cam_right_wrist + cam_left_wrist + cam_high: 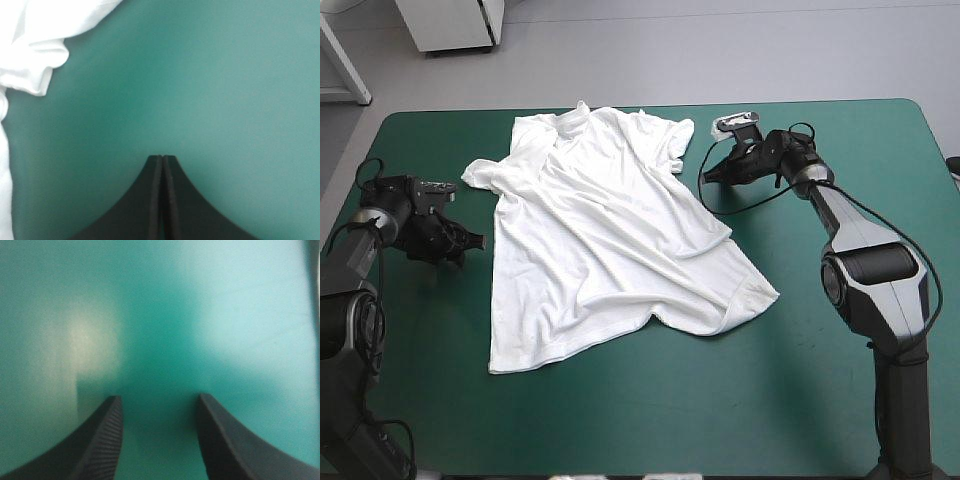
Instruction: Fold the cloth
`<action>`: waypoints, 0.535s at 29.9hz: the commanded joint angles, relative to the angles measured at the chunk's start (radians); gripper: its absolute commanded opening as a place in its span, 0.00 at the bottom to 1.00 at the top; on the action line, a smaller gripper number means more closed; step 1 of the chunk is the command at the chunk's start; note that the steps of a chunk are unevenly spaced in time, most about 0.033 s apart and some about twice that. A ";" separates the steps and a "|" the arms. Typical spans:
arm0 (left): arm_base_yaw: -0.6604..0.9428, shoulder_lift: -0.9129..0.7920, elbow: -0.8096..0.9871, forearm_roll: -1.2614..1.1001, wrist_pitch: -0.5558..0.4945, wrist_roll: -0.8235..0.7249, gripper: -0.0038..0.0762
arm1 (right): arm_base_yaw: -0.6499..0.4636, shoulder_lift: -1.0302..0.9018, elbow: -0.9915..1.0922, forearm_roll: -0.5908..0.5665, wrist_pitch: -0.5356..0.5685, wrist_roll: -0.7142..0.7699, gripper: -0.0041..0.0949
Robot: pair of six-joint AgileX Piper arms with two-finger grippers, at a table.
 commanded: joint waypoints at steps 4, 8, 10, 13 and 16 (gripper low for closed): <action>0.000 -0.111 -0.125 -0.067 0.149 0.039 0.48 | -0.040 -0.164 -0.095 -0.021 0.103 -0.025 0.02; 0.000 -0.225 -0.167 -0.133 0.233 0.065 0.48 | -0.083 -0.280 -0.098 0.008 0.187 -0.019 0.02; 0.000 -0.289 -0.167 -0.145 0.274 0.065 0.48 | -0.101 -0.346 -0.086 0.009 0.245 -0.019 0.02; 0.000 -0.402 -0.167 -0.169 0.313 0.065 0.48 | -0.106 -0.454 -0.035 -0.003 0.294 -0.019 0.02; 0.000 -0.509 -0.167 -0.213 0.323 0.065 0.48 | -0.106 -0.587 0.050 -0.016 0.342 -0.021 0.03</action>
